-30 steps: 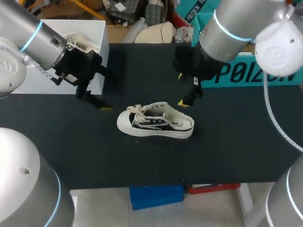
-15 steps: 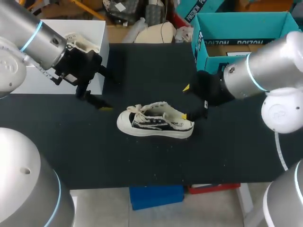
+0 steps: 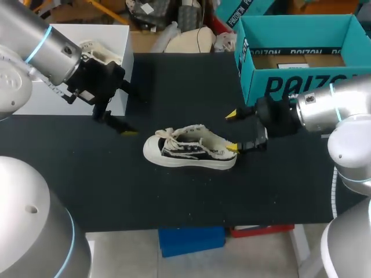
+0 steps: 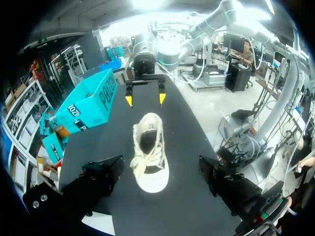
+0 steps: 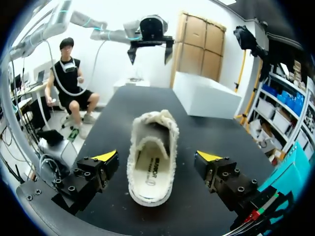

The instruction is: Take the shoe out of the shoebox, open the shoe tongue, remove and reinsert the insole, then place the shoe into the shoebox

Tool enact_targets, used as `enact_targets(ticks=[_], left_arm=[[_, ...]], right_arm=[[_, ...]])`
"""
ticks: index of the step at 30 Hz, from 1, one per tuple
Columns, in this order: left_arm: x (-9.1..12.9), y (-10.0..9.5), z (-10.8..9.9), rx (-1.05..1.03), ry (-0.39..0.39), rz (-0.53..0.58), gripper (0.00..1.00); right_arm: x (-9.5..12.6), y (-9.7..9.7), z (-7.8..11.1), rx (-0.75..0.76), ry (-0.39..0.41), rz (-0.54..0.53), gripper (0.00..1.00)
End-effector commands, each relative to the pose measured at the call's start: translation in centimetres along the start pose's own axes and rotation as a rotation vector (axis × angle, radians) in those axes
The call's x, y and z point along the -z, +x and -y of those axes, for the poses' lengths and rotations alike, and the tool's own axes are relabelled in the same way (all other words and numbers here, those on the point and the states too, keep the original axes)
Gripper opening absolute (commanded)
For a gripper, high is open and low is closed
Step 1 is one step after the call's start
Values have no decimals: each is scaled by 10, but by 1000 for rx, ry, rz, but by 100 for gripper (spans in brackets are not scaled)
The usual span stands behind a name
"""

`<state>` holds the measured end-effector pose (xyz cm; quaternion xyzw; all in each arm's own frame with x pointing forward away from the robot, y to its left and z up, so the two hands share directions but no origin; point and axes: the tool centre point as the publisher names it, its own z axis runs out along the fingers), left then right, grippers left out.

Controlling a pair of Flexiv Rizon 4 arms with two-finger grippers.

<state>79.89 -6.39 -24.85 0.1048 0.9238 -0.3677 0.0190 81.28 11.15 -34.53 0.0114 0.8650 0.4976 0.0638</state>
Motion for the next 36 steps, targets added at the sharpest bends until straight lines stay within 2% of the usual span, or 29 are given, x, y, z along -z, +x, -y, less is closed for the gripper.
enact_targets(ticks=[1, 16, 24, 36], left_arm=[[-1, 0, -1, -2, 0, 4, 100], [-1, 0, -1, -2, 0, 4, 100], [-1, 0, -1, -2, 0, 4, 100], [-1, 0, -1, -2, 0, 4, 100]], right_arm=[[-9, 9, 10, 1, -85, 45, 100], [-14, 12, 35, -34, 0, 118, 100], [-21, 11, 49, -59, -14, 129, 100], [-36, 10, 59, -84, -27, 126, 100]])
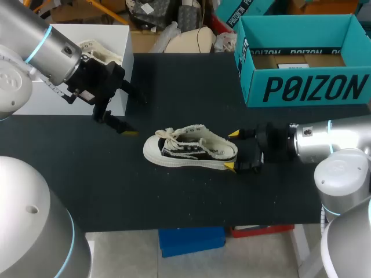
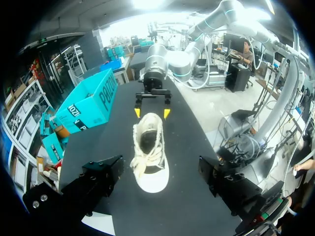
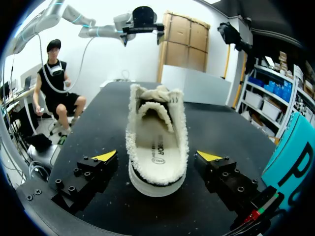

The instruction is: Take the shoe out of the shoebox, open the shoe tongue, remove and reinsert the insole, then place the shoe into the shoebox

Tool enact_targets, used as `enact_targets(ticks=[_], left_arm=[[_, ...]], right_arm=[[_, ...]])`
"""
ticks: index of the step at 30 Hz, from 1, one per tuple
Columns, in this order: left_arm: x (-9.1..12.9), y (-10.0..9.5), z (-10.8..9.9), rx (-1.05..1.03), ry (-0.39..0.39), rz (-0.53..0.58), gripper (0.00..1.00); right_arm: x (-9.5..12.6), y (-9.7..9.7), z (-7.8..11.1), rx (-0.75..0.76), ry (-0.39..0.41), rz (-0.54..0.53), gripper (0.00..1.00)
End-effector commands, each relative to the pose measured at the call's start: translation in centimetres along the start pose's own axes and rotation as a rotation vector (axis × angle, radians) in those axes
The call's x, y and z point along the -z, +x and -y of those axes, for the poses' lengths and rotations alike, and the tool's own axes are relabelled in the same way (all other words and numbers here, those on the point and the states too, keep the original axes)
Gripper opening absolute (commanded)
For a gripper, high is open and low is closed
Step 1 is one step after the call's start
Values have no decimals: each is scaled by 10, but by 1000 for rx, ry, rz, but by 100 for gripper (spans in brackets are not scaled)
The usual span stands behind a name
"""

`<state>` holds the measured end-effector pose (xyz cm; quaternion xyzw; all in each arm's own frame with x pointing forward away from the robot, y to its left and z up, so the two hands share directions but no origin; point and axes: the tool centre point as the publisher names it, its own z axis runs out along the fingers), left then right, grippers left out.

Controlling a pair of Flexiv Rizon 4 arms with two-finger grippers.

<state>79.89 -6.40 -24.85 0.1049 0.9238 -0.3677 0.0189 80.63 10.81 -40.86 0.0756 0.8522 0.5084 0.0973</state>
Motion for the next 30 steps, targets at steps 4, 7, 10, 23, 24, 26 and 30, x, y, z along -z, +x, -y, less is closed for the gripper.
enact_targets(ticks=[4, 7, 10, 23, 24, 26, 30], left_arm=[[-1, 0, -1, -2, 0, 4, 100], [-1, 0, -1, -2, 0, 4, 100], [-1, 0, -1, -2, 0, 4, 100], [-1, 0, -1, -2, 0, 4, 100], [-1, 0, -1, -2, 0, 4, 100], [-1, 0, -1, -2, 0, 4, 100], [-1, 0, -1, -2, 0, 4, 100]], right_arm=[[-13, 0, 5, -12, -6, 4, 100], [-17, 1, 7, -16, -10, 6, 100], [-22, 2, 8, -22, -13, 6, 100], [-36, -5, 11, -31, -24, -11, 100], [-37, -5, 11, -31, -25, -12, 100], [-40, -6, 12, -34, -27, -19, 100], [-43, -5, 12, -45, -9, -37, 52]])
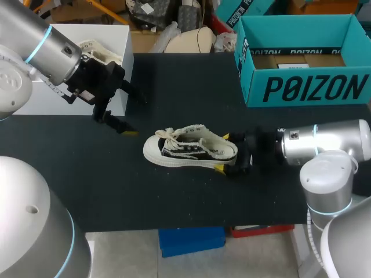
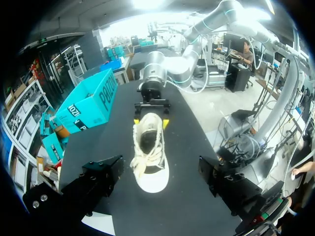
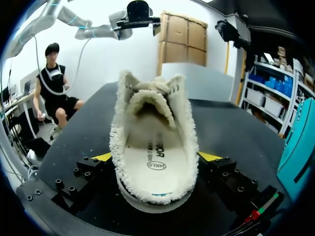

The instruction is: Take the shoe out of the shoebox, open the shoe tongue, remove and reinsert the insole, then place the shoe into the shoebox

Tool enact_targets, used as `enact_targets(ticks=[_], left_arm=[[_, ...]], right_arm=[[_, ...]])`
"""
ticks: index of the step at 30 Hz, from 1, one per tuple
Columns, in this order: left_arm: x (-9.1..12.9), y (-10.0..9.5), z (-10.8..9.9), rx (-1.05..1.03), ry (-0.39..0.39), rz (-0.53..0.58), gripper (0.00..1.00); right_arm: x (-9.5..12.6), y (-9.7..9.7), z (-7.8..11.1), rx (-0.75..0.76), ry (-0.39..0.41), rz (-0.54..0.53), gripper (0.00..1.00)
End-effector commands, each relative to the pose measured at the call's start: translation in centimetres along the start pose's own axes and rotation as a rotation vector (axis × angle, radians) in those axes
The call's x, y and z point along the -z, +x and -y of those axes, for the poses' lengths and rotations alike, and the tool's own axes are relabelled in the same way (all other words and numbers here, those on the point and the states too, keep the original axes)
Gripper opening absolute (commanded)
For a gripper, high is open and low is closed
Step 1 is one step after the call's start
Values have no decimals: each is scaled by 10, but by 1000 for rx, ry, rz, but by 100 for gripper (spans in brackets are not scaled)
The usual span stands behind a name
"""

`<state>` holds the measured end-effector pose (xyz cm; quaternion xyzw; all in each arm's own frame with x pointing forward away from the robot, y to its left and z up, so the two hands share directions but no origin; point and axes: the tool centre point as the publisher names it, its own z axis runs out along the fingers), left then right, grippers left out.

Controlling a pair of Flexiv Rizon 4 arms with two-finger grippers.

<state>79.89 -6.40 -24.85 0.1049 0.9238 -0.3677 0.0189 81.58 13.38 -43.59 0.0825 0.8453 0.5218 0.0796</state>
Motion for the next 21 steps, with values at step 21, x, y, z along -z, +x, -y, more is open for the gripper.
enact_targets(ticks=[21], left_arm=[[-53, -37, 34, 254, -332, -6, 100]], right_arm=[[-6, -4, 2, -22, 28, -14, 0]])
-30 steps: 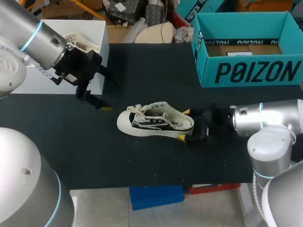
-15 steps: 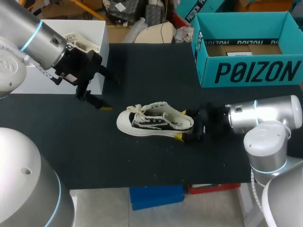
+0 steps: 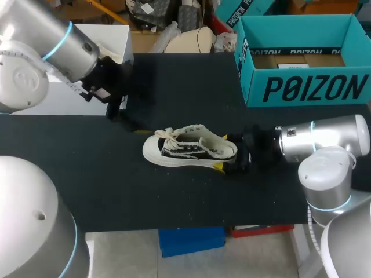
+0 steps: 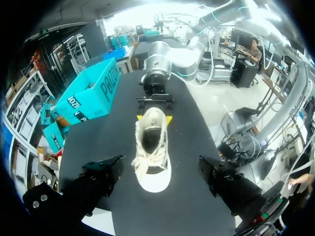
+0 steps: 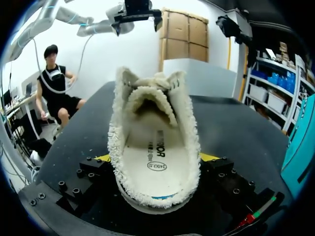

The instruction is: Take the shoe out of the shoebox, open the shoe tongue, remove and reinsert the insole, then place the shoe into the shoebox

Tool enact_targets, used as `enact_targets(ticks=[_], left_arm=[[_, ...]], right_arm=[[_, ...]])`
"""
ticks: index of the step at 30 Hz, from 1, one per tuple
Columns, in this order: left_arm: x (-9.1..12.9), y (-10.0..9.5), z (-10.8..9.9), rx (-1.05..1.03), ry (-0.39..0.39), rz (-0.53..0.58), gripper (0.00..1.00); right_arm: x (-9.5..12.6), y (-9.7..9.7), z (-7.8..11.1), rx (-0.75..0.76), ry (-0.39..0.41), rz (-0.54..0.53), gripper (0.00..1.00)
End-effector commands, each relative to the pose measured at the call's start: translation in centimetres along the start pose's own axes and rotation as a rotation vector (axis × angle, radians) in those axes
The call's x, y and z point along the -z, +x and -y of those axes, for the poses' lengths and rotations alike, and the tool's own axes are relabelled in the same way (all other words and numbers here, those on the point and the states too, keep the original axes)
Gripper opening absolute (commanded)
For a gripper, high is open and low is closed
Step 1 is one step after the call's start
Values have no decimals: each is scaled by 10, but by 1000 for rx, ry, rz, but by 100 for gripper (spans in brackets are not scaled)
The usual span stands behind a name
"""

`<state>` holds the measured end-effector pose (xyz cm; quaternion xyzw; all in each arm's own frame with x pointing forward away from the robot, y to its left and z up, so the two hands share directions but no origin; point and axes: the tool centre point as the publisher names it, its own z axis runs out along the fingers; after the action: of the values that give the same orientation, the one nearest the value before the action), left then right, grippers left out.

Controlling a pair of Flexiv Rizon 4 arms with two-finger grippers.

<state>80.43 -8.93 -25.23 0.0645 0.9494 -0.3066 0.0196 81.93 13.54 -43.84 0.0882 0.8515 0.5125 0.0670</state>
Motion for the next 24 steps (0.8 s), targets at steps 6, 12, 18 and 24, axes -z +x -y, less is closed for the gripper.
enact_targets(ticks=[6, 12, 18, 24], left_arm=[[-50, -35, 42, 347, -264, 68, 100], [-49, -34, 46, 375, -233, 42, 100], [-49, -34, 46, 375, -233, 42, 100], [-58, -31, 45, 557, -476, 189, 100]], right_arm=[[-3, -1, 0, -2, 3, 1, 0], [-3, -1, 0, -2, 3, 1, 0], [-3, -1, 0, -2, 3, 1, 0], [-3, -1, 0, -2, 3, 1, 0]])
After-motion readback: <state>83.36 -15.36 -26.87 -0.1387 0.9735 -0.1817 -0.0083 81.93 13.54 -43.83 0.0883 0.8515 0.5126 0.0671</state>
